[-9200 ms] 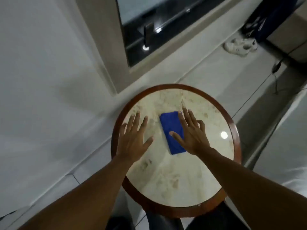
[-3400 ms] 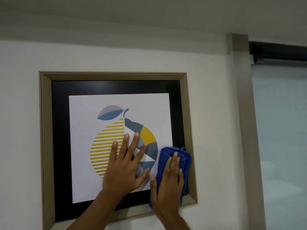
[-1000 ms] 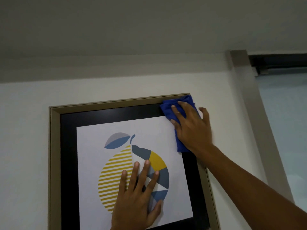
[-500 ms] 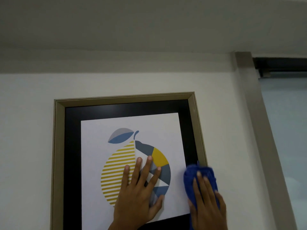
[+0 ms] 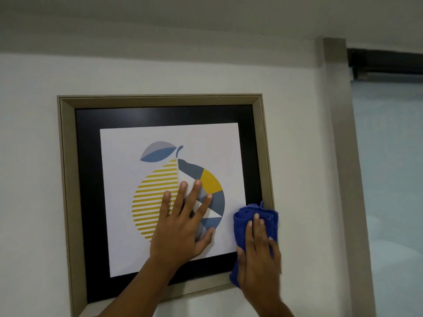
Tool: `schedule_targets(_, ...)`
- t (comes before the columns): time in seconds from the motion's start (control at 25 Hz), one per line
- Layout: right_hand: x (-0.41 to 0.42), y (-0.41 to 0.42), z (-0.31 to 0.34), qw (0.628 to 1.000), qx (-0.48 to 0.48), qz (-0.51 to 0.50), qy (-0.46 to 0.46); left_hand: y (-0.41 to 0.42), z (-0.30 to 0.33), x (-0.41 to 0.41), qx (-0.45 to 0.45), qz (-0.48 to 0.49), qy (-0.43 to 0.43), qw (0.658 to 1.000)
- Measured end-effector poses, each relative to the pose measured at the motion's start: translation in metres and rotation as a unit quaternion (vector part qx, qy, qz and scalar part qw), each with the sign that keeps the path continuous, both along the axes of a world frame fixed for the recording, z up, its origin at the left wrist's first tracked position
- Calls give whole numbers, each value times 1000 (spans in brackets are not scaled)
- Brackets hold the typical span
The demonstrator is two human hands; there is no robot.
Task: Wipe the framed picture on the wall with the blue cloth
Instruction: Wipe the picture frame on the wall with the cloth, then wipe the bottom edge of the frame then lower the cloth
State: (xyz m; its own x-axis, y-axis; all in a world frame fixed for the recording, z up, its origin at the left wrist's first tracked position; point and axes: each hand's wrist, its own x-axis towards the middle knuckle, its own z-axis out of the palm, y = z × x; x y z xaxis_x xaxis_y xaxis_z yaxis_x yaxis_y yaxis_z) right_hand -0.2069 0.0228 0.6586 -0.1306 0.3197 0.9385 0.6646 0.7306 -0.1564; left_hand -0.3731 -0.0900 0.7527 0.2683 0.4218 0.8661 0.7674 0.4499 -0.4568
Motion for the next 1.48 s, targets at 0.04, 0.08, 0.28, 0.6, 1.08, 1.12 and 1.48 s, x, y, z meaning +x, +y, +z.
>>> schedule_targets(0.04,9,8,-3,1000,14,1,-18,0,0,-1,-1,-1,1,1000)
schedule_targets(0.08,16,14,-3,999,20,6,-37,1,0,-1,-1,-3,2,1000)
schedule_targets(0.28,28,27,63,994,77,28,-75,3,-2,-1,7,-15,2,1000)
schedule_targets(0.6,17,39,213,991,129,33,7,6,-2,-3,8,-30,3,1000)
schedule_targets(1.08,103,37,-54,992,-14,126,-15,65,-132,138,-106,-149,-190,965)
schedule_targets(1.12,122,41,-74,991,-46,125,4,75,-147,155,-129,-160,-196,959)
schedule_targets(1.48,343,23,-387,935,-350,-31,-43,109,-444,322,-433,-225,-266,831)
